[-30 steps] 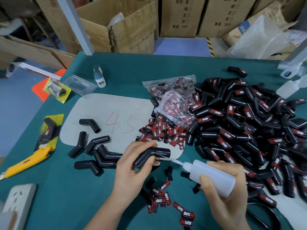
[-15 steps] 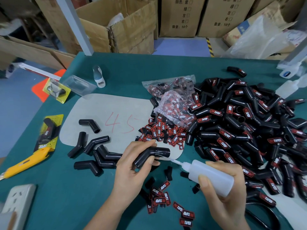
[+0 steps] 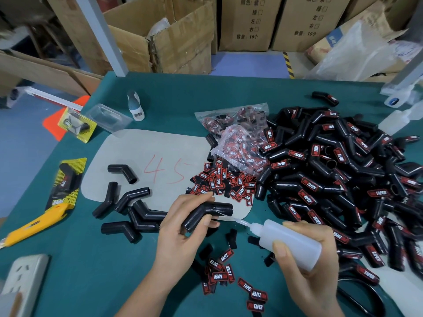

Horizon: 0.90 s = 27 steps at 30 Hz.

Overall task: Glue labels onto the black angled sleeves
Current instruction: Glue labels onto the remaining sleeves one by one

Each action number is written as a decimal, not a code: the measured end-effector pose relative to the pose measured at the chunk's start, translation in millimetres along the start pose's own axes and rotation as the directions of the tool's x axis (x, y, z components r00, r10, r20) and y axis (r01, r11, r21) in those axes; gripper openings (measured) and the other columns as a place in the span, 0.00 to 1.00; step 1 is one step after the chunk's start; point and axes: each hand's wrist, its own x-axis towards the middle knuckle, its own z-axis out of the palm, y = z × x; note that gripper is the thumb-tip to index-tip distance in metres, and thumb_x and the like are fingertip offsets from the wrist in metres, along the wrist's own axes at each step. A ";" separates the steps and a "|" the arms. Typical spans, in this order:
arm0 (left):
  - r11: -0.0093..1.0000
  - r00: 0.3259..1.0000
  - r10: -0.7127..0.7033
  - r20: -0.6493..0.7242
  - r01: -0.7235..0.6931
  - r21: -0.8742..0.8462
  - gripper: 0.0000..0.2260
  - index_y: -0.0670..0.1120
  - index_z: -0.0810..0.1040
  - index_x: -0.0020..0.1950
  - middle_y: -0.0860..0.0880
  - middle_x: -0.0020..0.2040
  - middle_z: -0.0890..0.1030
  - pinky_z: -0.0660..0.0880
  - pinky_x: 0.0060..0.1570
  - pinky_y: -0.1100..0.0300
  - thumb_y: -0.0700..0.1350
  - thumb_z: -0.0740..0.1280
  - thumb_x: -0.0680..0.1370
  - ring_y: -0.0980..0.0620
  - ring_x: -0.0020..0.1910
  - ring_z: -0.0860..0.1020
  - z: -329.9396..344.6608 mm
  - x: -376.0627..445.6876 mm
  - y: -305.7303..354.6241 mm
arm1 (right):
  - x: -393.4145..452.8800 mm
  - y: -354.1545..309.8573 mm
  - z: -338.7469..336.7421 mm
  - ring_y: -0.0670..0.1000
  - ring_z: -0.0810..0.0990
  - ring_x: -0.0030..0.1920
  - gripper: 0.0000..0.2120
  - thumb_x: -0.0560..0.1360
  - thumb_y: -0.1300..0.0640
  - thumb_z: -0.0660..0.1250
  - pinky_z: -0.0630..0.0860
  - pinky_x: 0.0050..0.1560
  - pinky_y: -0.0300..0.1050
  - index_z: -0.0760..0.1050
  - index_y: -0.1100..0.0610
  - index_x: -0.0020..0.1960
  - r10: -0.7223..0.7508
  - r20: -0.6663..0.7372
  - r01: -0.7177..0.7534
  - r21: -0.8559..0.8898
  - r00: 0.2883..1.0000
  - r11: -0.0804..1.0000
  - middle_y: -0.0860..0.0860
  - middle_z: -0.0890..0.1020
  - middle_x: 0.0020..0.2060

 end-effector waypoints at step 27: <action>0.992 0.995 0.099 0.016 -0.100 0.074 0.14 0.47 0.82 0.67 0.48 0.59 0.80 0.82 0.53 0.59 0.40 0.68 0.81 0.53 0.52 0.85 -1.8 0.0 -4.6 | -0.1 1.6 -0.6 0.44 0.83 0.46 0.17 0.76 0.32 0.69 0.78 0.37 0.34 0.73 0.33 0.62 0.029 -0.003 -0.029 0.041 1.000 0.999 0.35 0.81 0.54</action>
